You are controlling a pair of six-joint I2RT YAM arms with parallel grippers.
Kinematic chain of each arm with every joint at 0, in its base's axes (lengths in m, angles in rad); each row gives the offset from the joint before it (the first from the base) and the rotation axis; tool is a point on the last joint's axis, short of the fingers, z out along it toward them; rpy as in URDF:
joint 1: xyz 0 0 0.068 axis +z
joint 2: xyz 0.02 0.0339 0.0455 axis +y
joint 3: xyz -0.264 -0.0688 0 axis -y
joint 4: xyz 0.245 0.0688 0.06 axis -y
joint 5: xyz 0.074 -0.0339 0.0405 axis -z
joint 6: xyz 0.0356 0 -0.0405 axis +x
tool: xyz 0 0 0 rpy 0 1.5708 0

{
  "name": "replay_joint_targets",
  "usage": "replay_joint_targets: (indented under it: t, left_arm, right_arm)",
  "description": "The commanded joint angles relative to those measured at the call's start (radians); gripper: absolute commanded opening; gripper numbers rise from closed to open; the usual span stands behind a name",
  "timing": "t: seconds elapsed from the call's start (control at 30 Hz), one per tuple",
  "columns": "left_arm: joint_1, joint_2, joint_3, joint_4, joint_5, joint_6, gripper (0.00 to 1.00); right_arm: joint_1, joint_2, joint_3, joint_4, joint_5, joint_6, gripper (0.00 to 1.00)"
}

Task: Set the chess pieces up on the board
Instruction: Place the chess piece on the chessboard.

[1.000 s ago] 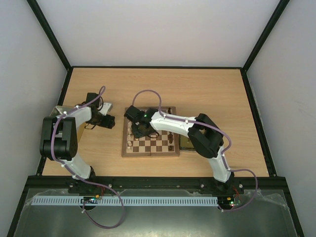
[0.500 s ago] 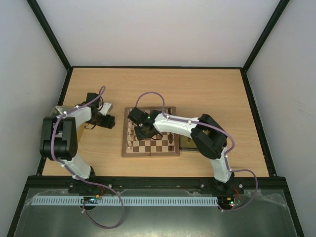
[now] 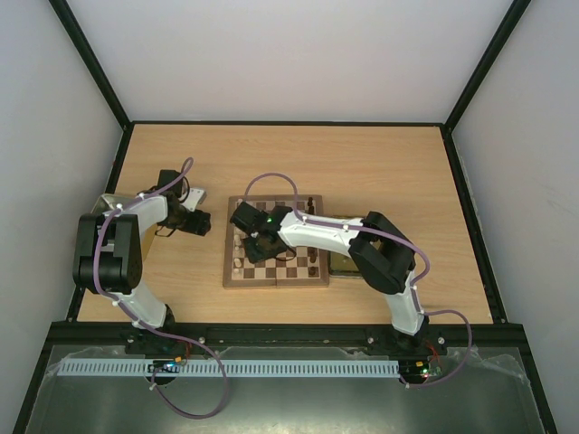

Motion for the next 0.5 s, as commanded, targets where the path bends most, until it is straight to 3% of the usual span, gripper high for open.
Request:
replay_joint_targets:
  t: [0.0, 0.47]
  left_arm:
    - [0.006, -0.002, -0.014, -0.019, 0.004, 0.004, 0.80]
    - [0.008, -0.014, -0.022, -0.018, 0.002, 0.005, 0.80]
  right_arm:
    - [0.011, -0.031, 0.011, -0.042, 0.005, 0.002, 0.09]
    - [0.010, 0.006, 0.068, -0.052, 0.015, -0.006, 0.09]
